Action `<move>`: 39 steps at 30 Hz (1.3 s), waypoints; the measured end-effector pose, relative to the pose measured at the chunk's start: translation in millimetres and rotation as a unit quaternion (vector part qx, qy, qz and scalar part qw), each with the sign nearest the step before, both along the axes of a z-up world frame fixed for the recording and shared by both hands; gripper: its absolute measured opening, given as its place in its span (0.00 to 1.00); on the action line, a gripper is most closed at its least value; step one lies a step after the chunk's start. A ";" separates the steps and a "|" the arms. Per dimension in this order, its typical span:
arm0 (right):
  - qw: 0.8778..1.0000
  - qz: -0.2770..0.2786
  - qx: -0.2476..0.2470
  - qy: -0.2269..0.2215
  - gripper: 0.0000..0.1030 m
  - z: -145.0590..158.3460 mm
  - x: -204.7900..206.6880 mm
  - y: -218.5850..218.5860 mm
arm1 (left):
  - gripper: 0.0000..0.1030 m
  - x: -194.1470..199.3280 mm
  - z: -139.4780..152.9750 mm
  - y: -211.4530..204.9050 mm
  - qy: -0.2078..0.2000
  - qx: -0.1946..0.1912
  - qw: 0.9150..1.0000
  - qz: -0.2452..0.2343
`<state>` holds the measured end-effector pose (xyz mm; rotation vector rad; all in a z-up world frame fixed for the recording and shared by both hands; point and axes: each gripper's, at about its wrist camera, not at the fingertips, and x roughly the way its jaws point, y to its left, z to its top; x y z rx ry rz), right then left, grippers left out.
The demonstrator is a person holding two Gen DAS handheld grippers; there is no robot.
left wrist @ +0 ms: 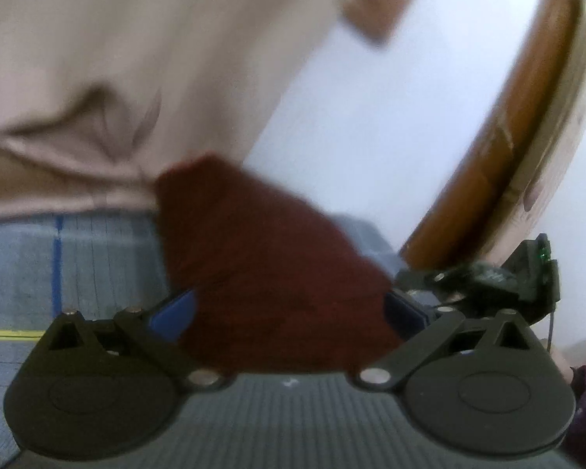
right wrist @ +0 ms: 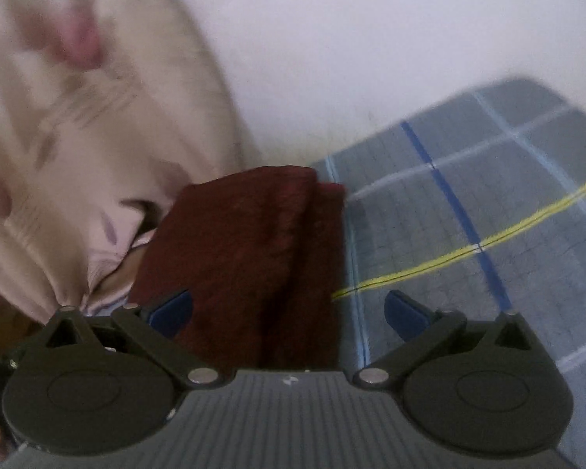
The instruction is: Fold small clothes
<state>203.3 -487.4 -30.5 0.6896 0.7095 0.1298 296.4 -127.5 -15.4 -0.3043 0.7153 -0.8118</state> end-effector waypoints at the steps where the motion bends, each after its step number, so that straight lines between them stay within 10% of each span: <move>1: 1.000 0.005 0.014 0.005 1.00 -5.7 5.6 -1.9 | 1.00 12.4 -9.9 -3.0 0.016 0.007 1.000 -0.001; 11: 0.995 0.070 0.061 0.045 1.00 -38.6 52.8 -0.6 | 1.00 69.2 -75.4 -9.7 0.151 -0.099 0.982 -0.061; 14: 0.992 0.085 0.086 0.039 1.00 -43.0 59.5 0.0 | 1.00 72.0 -77.6 -17.3 0.140 -0.094 0.983 -0.073; 22: 0.991 0.092 0.099 0.000 0.62 -38.9 50.1 11.3 | 0.79 55.5 -67.5 -14.9 0.128 -0.087 0.987 -0.053; 39: 0.984 0.130 0.102 -0.067 0.58 42.8 -60.7 103.7 | 0.79 -102.3 23.8 84.2 0.070 -0.032 0.997 -0.024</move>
